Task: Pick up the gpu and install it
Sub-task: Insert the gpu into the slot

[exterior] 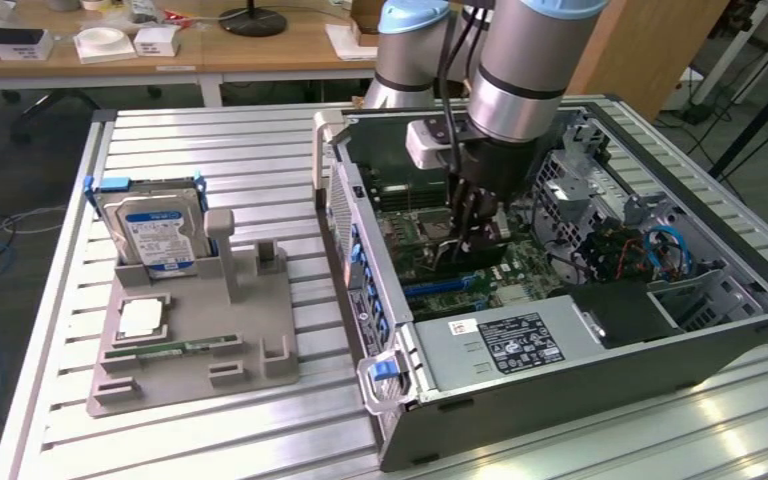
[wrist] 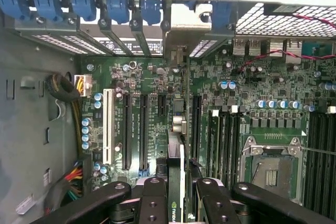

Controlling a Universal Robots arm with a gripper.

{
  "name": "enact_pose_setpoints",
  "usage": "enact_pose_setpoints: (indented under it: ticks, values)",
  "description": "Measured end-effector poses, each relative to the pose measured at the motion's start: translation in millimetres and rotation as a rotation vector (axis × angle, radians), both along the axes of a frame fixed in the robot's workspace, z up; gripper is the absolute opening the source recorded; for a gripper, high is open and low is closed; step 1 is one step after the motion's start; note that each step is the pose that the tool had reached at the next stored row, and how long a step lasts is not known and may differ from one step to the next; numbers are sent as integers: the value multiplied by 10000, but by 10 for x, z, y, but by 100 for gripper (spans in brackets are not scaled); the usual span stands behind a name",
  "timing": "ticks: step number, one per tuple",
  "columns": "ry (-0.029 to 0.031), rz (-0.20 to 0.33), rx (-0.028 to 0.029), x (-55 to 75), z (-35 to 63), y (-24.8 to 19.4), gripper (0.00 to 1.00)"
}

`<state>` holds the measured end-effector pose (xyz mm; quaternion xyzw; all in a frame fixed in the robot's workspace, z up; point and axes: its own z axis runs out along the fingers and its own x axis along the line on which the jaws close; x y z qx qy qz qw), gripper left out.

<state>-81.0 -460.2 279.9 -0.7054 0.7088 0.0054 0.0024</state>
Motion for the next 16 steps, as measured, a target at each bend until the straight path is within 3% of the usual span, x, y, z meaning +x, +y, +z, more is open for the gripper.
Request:
enact_pose_setpoints:
  ticks: [16]
  values:
    - [-10,0,-6,-50,-66,5,26]
